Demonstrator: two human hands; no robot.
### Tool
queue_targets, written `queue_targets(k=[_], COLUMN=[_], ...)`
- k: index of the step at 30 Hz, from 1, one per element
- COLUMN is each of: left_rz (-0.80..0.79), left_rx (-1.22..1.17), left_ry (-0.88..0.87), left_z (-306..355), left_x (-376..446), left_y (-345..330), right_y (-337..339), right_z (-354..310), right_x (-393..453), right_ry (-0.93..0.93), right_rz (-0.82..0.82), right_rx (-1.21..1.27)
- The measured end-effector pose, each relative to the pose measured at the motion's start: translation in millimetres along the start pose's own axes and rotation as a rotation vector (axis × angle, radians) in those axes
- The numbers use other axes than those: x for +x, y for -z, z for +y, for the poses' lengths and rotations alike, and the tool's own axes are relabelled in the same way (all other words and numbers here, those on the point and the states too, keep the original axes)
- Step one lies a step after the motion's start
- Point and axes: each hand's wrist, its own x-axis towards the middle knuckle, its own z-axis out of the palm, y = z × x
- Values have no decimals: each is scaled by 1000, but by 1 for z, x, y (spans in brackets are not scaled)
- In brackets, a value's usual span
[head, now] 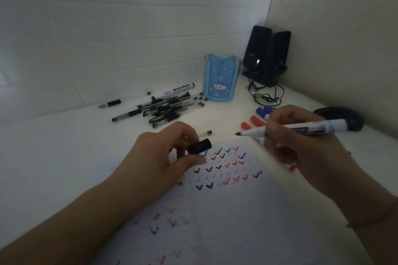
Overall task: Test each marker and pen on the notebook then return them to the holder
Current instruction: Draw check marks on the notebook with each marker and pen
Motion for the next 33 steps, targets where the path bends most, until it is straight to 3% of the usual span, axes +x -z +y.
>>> queue_targets(k=[4,18,27,33], left_rz=[22,-12,105,115], left_rx=[-9,-70,-391,-374], left_ry=[-56,-123,-77,-77], left_z=[-1,2,12,15], left_x=[-1,-5,-7,-8], left_y=[0,-4,-2,2], right_y=[-7,-20,-31,-35], right_z=[-3,-6,-10,-12], right_x=[-4,-8,-13,-14], right_ry=[14,-16,6,10], right_rz=[-110,-220,-173,-168], right_rx=[124,20,91,86])
